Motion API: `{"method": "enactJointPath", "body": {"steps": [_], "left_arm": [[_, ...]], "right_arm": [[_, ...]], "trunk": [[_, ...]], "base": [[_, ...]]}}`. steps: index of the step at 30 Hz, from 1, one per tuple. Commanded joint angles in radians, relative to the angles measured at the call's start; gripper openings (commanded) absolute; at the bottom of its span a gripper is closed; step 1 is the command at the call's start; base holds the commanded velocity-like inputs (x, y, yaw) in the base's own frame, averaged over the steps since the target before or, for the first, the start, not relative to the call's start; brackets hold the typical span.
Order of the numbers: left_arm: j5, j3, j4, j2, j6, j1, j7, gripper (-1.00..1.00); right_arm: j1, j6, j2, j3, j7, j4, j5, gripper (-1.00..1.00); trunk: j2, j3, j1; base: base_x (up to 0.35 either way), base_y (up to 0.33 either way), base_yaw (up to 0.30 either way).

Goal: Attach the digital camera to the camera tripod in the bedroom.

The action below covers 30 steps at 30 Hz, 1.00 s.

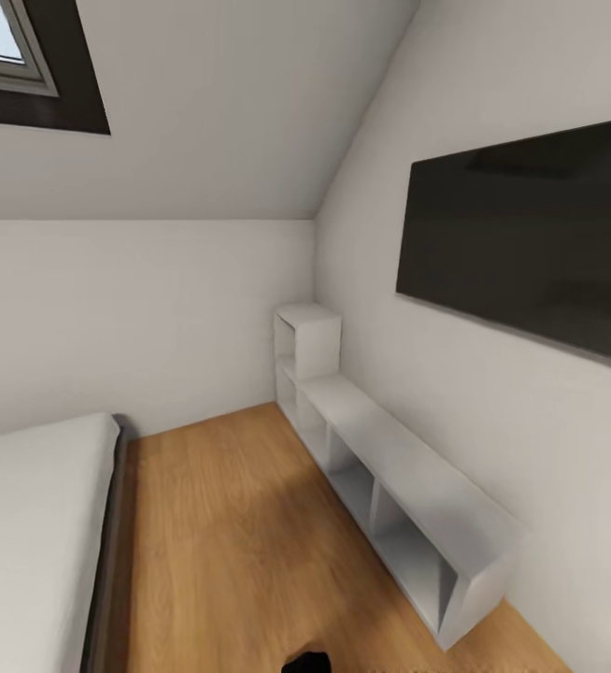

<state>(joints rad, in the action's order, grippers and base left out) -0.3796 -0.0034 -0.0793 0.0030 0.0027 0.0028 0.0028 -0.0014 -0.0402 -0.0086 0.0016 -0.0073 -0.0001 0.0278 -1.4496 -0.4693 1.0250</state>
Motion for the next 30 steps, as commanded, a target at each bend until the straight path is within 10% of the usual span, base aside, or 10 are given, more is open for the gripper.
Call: {"method": "enactJointPath", "body": {"steps": [1,30], "left_arm": [[-0.005,-0.001,-0.001,0.0,0.0,0.0,0.0,1.0],[0.006,-0.005,0.0,-0.004,0.003,0.0,-0.001,1.0]], "right_arm": [[0.0,-0.003,0.0,0.0,-0.001,0.0,0.003,1.0],[0.0,-0.003,0.001,0.0,0.0,0.0,0.003,1.0]], "trunk": [[0.0,-0.001,0.0],[0.0,-0.001,0.0]], "base": [[0.0,0.0,-0.294],[0.05,-0.019,-0.294]]}}
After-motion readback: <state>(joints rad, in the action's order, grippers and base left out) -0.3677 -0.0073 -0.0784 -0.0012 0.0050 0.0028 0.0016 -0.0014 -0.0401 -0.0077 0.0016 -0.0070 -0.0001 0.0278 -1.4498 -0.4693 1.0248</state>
